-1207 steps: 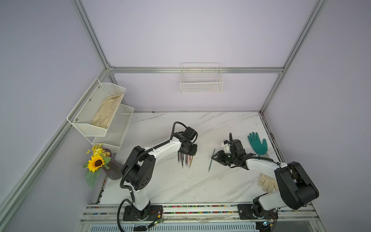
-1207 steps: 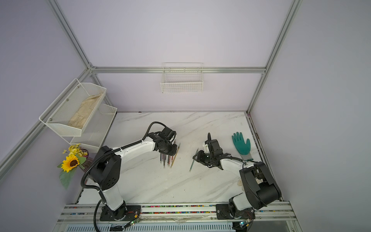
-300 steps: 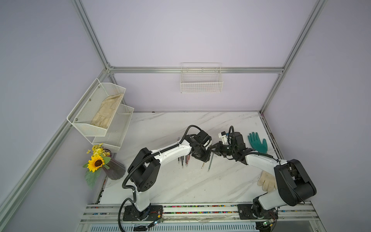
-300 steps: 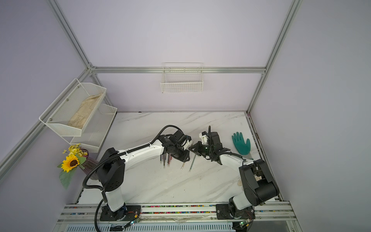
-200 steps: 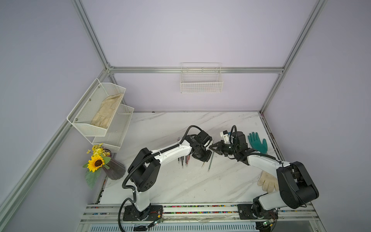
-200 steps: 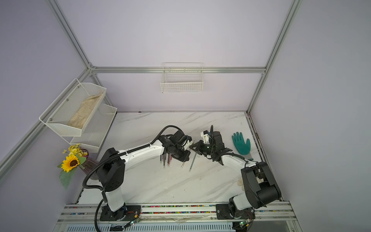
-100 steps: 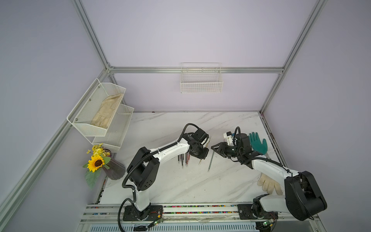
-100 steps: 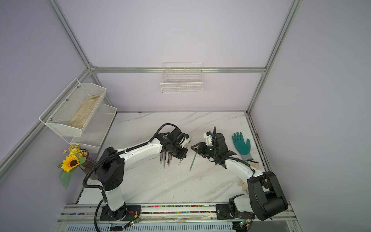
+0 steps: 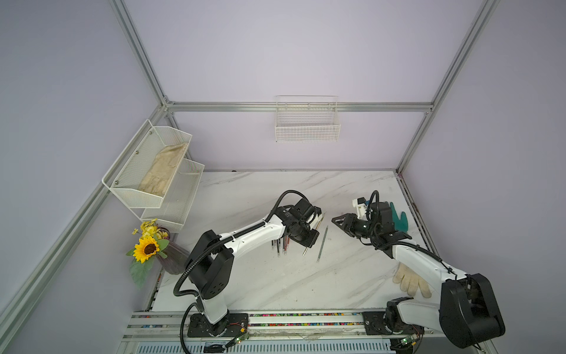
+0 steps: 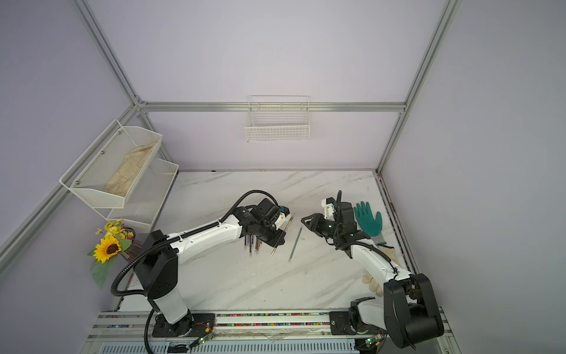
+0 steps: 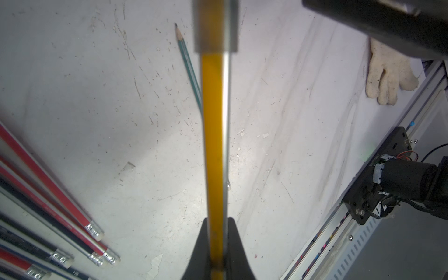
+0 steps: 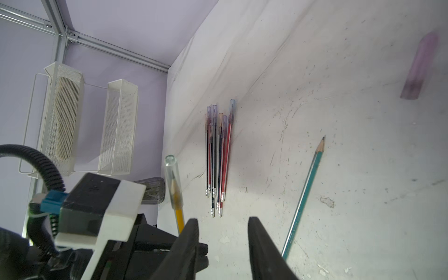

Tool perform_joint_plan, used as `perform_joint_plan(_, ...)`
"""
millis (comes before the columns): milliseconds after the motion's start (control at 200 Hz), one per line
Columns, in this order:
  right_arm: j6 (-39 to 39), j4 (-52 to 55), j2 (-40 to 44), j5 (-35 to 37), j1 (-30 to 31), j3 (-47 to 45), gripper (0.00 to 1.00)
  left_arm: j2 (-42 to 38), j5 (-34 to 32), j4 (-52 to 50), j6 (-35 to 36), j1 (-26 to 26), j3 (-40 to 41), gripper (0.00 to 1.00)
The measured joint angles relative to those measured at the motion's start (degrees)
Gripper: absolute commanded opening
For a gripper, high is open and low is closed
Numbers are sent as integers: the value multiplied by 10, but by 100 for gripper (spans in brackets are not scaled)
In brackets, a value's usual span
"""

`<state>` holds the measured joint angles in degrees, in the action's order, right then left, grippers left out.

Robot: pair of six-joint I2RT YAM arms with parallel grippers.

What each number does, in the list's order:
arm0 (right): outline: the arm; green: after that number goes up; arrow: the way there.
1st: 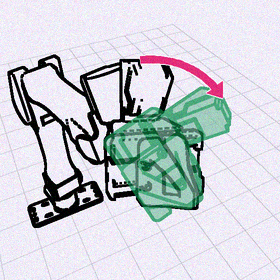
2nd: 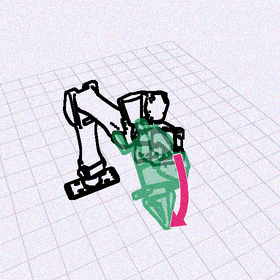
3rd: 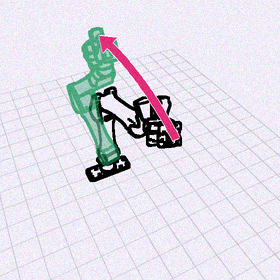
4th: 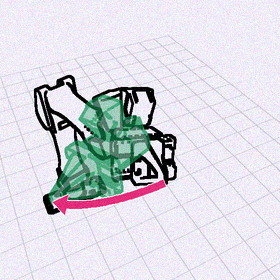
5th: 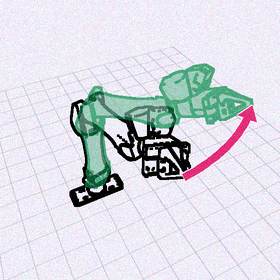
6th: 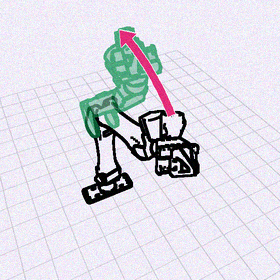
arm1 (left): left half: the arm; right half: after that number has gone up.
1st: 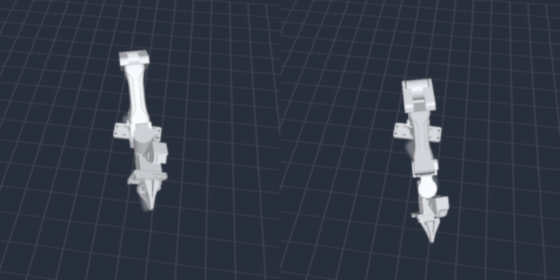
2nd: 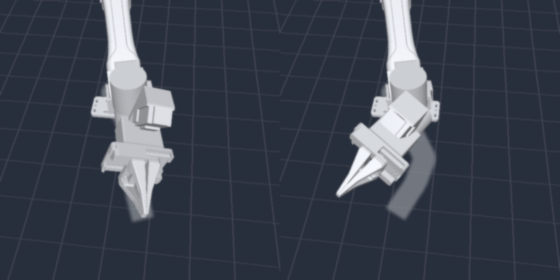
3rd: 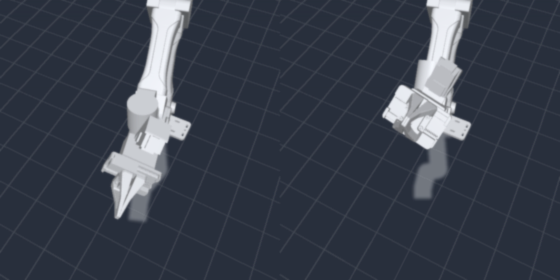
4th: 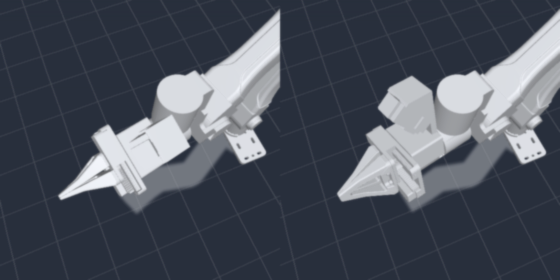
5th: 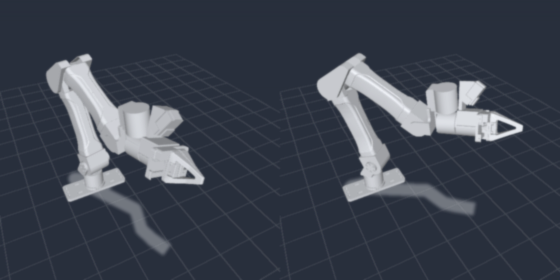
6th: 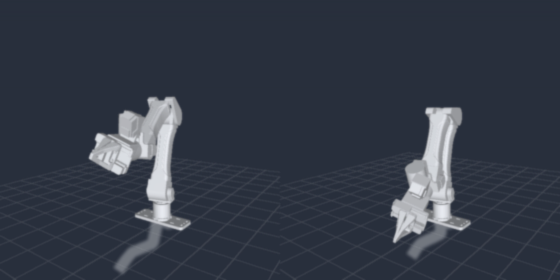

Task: Remove the protective cover of the pencils
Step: Remove the protective sleeve from the pencil.

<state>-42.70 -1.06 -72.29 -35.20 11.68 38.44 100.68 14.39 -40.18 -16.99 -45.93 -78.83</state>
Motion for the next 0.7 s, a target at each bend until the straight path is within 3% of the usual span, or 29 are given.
perform_joint_plan(700,5,-11,0,-40,0,0,36,5,15,8,1,-15,0,0)
